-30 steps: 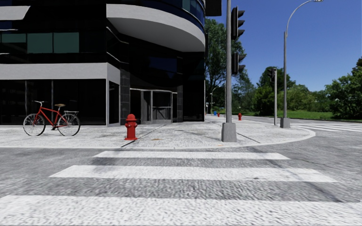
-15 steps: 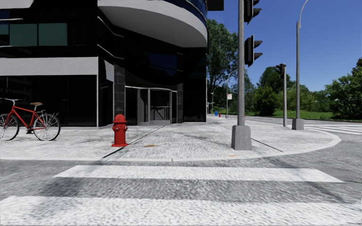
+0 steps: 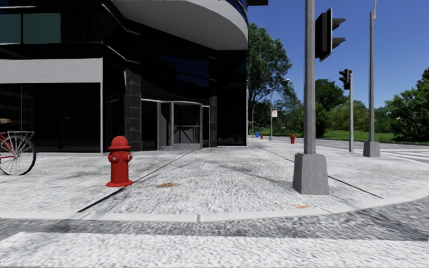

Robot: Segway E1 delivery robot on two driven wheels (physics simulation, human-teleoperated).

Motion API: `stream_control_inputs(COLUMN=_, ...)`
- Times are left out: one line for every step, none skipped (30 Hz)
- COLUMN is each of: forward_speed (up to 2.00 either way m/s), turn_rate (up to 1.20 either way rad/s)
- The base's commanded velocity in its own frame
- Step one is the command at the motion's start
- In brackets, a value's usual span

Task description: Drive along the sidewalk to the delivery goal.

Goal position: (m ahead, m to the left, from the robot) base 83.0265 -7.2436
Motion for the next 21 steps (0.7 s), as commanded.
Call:
stream_control_inputs(forward_speed=2.0, turn_rate=0.0)
stream_control_inputs(forward_speed=2.0, turn_rate=0.0)
stream_control_inputs(forward_speed=2.0, turn_rate=0.0)
stream_control_inputs(forward_speed=2.0, turn_rate=0.0)
stream_control_inputs(forward_speed=2.0, turn_rate=0.0)
stream_control_inputs(forward_speed=2.0, turn_rate=0.0)
stream_control_inputs(forward_speed=2.0, turn_rate=0.0)
stream_control_inputs(forward_speed=2.0, turn_rate=0.0)
stream_control_inputs(forward_speed=2.0, turn_rate=0.0)
stream_control_inputs(forward_speed=2.0, turn_rate=0.0)
stream_control_inputs(forward_speed=2.0, turn_rate=0.0)
stream_control_inputs(forward_speed=2.0, turn_rate=0.0)
stream_control_inputs(forward_speed=2.0, turn_rate=0.0)
stream_control_inputs(forward_speed=2.0, turn_rate=0.0)
stream_control_inputs(forward_speed=2.0, turn_rate=0.0)
stream_control_inputs(forward_speed=2.0, turn_rate=0.0)
stream_control_inputs(forward_speed=2.0, turn_rate=0.0)
stream_control_inputs(forward_speed=2.0, turn_rate=0.0)
stream_control_inputs(forward_speed=2.0, turn_rate=0.0)
stream_control_inputs(forward_speed=2.0, turn_rate=0.0)
stream_control_inputs(forward_speed=2.0, turn_rate=0.0)
